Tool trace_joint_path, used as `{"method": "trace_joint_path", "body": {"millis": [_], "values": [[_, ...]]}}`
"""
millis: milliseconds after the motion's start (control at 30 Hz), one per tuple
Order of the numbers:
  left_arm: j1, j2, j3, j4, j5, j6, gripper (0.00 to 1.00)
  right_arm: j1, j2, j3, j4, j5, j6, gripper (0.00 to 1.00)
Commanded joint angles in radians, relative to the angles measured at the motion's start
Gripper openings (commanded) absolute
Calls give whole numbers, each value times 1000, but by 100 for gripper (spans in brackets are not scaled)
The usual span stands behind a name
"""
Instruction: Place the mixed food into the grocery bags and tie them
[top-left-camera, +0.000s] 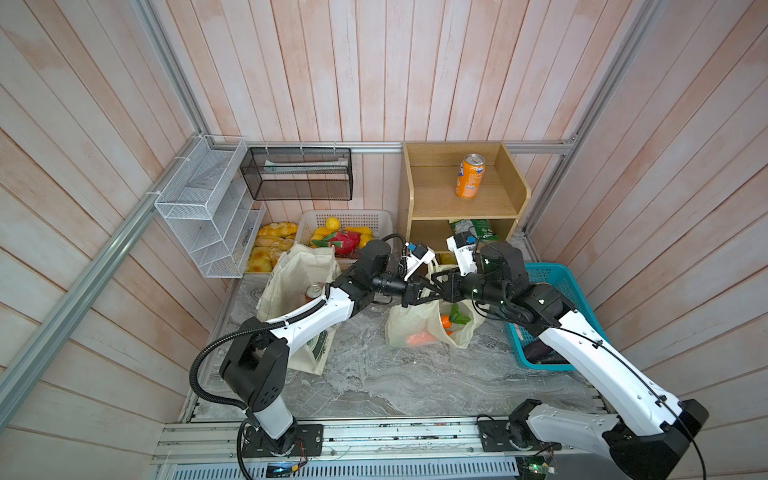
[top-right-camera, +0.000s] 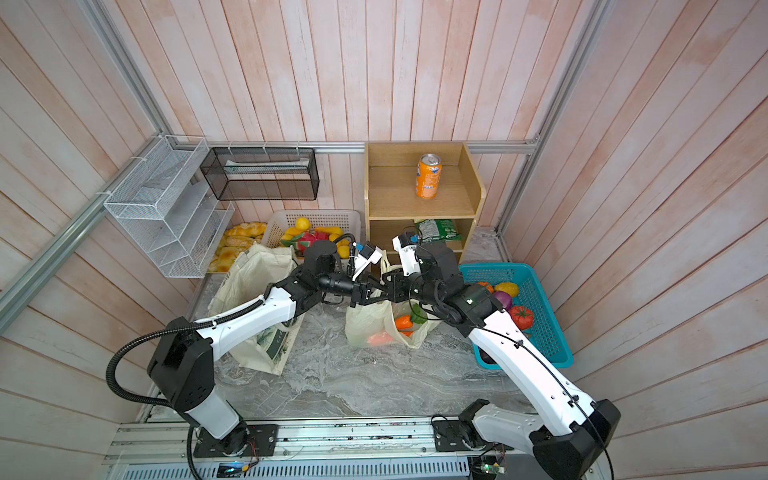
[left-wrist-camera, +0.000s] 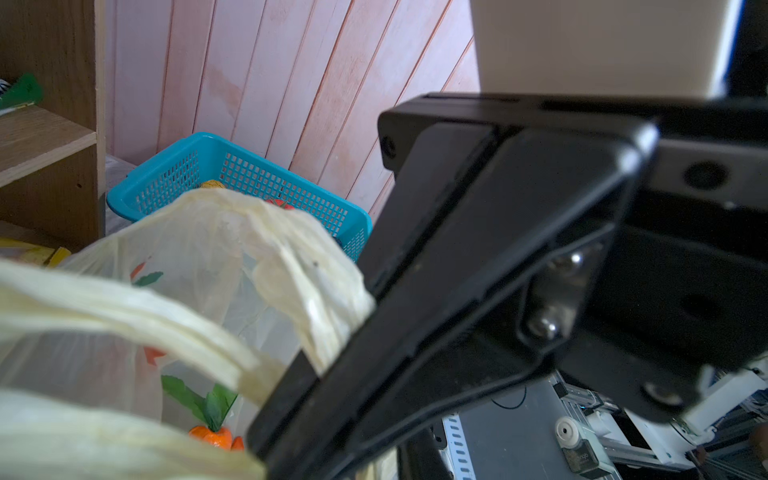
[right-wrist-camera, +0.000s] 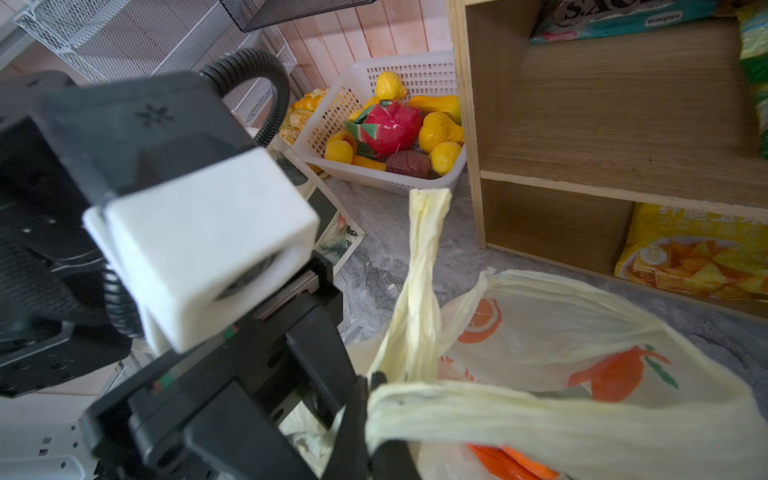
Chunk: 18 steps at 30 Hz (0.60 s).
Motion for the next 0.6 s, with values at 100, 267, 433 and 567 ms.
{"method": "trace_joint_path", "body": {"millis": [100, 267, 433, 567], "values": [[-9, -9, -9, 51, -18, -11, 21, -3, -7, -5, 40, -46, 29, 0], [-9, -11, -23, 93, -88, -24, 19, -3, -17, -10, 51, -69, 46, 0], [-9, -4, -31, 125, -113, -36, 8, -4, -28, -16, 52, -75, 52, 0], [-9, -7, -42, 134, -137, -29, 0, -3, -32, 1, 31, -86, 40, 0]]}}
